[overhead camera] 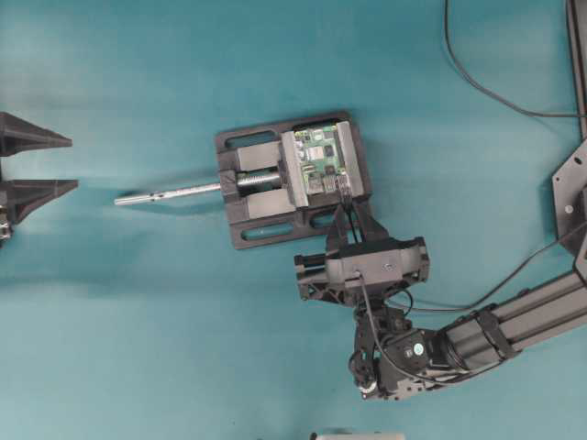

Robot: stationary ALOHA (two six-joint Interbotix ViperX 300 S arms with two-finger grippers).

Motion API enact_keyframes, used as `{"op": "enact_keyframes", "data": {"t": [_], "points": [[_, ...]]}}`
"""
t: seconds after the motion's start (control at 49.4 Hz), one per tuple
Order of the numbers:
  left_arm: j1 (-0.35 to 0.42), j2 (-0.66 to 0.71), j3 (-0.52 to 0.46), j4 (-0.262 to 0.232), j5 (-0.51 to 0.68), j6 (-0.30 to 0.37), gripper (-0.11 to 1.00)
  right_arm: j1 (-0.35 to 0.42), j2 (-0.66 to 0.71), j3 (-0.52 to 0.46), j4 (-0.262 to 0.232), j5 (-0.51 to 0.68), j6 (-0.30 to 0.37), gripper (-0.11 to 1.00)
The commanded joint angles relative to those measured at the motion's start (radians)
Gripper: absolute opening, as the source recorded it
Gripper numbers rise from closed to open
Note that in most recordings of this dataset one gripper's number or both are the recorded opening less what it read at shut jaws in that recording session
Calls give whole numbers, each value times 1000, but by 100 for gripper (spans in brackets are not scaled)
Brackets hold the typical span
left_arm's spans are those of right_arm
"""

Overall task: Insert the USB into the fixed PCB.
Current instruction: 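Push the USB plug into the upper-right USB port with the right gripper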

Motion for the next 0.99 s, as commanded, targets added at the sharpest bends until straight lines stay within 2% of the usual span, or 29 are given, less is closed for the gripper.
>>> {"op": "enact_keyframes", "data": {"t": [0.0,0.972], "points": [[2,9,-12,3,-9,-11,89,-17,-18,-9,-9,-9,2,21],[2,8,-12,3,-9,-11,89,-51,-57,-6,-9,-8,-25,21]]}}
